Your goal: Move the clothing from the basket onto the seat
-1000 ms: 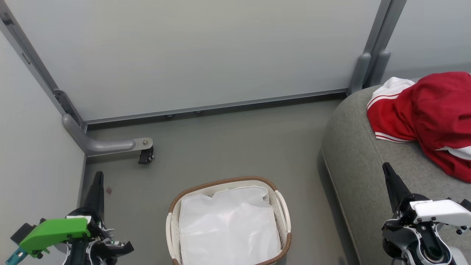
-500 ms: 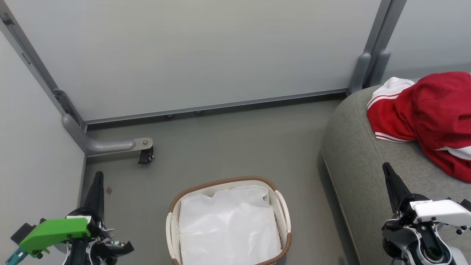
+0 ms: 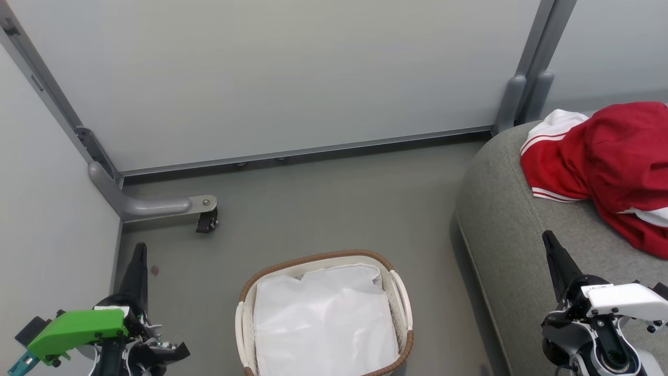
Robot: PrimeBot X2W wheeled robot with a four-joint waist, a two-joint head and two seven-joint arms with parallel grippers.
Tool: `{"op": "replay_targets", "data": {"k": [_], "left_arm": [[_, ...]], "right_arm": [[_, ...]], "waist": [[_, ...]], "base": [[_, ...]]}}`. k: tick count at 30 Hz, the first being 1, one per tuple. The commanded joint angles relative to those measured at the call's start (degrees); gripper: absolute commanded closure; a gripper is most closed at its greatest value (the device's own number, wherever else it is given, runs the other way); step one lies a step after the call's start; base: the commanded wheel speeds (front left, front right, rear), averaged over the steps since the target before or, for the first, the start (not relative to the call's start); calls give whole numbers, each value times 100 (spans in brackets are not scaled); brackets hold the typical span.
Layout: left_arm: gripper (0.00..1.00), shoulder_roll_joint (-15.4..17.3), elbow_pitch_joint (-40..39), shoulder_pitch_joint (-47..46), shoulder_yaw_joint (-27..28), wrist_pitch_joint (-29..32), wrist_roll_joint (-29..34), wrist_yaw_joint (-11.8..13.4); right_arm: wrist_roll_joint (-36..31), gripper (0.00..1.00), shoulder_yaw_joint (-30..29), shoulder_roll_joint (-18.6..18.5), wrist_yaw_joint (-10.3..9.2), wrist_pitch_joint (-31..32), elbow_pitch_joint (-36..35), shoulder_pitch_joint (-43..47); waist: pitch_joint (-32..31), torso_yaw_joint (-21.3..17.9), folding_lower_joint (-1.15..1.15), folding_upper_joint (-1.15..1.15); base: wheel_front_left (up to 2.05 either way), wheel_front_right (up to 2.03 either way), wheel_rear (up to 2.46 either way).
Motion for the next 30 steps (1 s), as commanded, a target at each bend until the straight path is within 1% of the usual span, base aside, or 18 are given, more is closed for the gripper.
{"op": "replay_targets", "data": {"k": [1, 30], "left_arm": [[100, 10, -5, -59, 12, 17, -17, -19], [100, 10, -4, -58, 11, 16, -18, -19]], "right_arm": [[20, 100, -9, -34, -2, 18, -12, 60], [20, 100, -9, -34, -2, 18, -12, 60]], "waist": [[0, 0, 0, 0], [0, 0, 0, 0]], "base": [[0, 0, 0], [0, 0, 0]]}}
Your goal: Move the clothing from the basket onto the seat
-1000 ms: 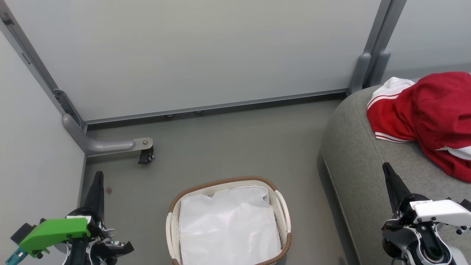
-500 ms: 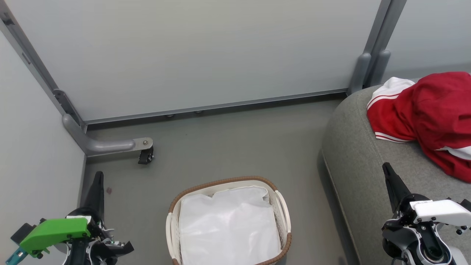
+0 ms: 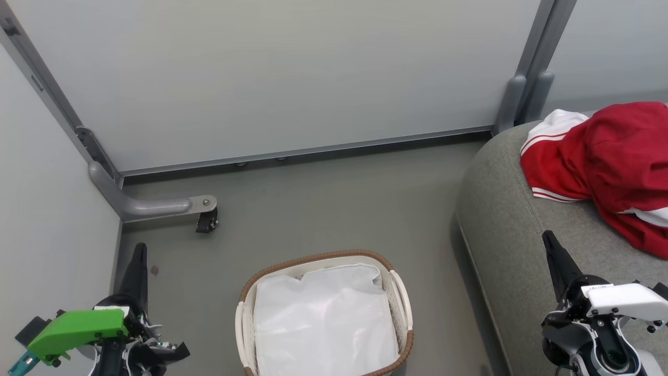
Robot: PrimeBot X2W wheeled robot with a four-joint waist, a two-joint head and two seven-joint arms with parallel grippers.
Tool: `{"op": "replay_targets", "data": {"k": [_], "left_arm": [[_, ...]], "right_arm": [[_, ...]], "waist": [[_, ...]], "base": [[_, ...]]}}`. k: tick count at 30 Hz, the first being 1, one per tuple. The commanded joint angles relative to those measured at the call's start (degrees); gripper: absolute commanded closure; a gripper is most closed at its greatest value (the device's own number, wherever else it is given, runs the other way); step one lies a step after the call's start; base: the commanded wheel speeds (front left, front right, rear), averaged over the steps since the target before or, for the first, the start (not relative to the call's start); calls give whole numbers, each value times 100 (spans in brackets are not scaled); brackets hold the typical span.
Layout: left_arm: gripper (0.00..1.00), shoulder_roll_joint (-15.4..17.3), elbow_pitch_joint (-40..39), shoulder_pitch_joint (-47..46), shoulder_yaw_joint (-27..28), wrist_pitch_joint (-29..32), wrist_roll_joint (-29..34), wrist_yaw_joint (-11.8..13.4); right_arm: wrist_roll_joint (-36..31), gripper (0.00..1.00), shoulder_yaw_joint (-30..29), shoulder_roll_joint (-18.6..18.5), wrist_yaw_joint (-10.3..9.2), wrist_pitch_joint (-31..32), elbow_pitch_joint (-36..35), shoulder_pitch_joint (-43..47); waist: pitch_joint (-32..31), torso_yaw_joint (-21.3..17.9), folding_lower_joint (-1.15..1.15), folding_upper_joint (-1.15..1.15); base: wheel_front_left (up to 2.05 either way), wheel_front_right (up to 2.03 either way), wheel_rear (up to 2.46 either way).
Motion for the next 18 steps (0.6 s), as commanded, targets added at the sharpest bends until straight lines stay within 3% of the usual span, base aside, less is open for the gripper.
{"op": "replay_targets", "data": {"k": [1, 18], "left_arm": [[100, 10, -5, -58, 11, 16, -18, -19], [100, 10, -4, -58, 11, 16, -17, -19]], "right_arm": [[20, 100, -9, -34, -2, 18, -12, 60], [21, 100, -9, -34, -2, 18, -12, 60]], "waist": [[0, 0, 0, 0], [0, 0, 0, 0]], "base": [[0, 0, 0], [0, 0, 0]]}}
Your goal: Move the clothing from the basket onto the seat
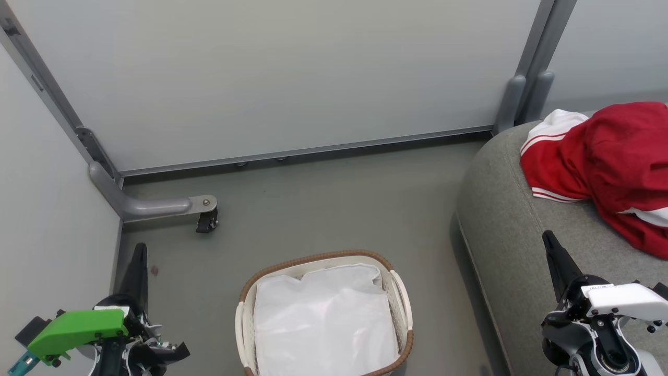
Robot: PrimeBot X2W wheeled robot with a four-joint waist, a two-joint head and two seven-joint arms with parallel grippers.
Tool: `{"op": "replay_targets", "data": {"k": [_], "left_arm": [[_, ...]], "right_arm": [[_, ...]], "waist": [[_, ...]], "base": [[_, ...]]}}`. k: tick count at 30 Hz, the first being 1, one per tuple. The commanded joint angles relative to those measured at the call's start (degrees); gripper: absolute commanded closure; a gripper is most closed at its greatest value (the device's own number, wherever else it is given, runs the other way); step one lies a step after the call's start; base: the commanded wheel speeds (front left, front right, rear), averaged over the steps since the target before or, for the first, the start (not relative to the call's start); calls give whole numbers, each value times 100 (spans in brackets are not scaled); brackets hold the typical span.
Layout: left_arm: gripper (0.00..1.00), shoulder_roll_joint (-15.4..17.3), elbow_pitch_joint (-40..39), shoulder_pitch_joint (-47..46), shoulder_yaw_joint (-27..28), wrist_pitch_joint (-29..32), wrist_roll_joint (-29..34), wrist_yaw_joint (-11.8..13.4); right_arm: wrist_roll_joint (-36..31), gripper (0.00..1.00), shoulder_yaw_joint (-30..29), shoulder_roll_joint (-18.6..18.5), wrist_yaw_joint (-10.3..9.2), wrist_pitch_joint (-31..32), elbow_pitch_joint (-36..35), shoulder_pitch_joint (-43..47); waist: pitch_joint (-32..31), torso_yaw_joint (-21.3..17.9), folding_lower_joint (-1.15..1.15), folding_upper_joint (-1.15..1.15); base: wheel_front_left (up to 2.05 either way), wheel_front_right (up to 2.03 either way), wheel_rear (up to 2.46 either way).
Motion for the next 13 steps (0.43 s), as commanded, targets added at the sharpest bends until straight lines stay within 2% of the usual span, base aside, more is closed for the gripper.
{"op": "replay_targets", "data": {"k": [1, 13], "left_arm": [[100, 10, -4, -58, 11, 16, -17, -19], [100, 10, -7, -58, 11, 16, -17, -19]], "right_arm": [[21, 100, -9, -34, -2, 18, -12, 60], [21, 100, -9, -34, -2, 17, -12, 60]], "waist": [[0, 0, 0, 0], [0, 0, 0, 0]], "base": [[0, 0, 0], [0, 0, 0]]}}
